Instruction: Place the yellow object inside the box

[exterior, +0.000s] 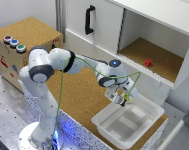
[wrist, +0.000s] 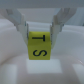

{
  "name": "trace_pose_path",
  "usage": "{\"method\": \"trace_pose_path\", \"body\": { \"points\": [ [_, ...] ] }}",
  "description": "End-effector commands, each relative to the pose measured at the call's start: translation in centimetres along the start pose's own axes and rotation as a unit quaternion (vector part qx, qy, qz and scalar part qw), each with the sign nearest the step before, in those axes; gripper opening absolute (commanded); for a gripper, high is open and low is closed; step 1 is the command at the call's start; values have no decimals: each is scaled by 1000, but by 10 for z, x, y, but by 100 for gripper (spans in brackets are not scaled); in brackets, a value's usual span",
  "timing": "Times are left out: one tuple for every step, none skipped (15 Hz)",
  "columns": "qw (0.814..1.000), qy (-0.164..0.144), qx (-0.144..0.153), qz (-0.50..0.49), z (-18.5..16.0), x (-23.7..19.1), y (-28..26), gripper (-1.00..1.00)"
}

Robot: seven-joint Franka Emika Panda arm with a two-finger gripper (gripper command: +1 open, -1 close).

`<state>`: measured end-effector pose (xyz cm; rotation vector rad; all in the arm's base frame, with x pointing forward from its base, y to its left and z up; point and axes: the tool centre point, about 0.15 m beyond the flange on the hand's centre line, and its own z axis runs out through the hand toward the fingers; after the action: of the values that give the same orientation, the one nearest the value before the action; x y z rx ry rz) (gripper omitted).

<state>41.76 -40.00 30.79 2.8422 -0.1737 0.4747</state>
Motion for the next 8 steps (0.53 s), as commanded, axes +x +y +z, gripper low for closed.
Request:
{"method": "trace_pose_path", "body": {
  "points": [
    [996, -30, 83, -7, 63, -6, 70, -100],
    [995, -38, 89, -5, 71, -12, 73, -100],
    [994, -44, 96, 0, 79, -19, 76, -100],
    [994, -46, 100, 0, 86, -24, 77, -100],
    [993, -48, 111, 3, 90, -26, 79, -100],
    [992, -48, 115, 3, 93, -28, 79, -100],
    [992, -47, 120, 0, 92, -28, 78, -100],
    [991, -43, 125, -2, 91, -28, 76, -100]
  ]
}}
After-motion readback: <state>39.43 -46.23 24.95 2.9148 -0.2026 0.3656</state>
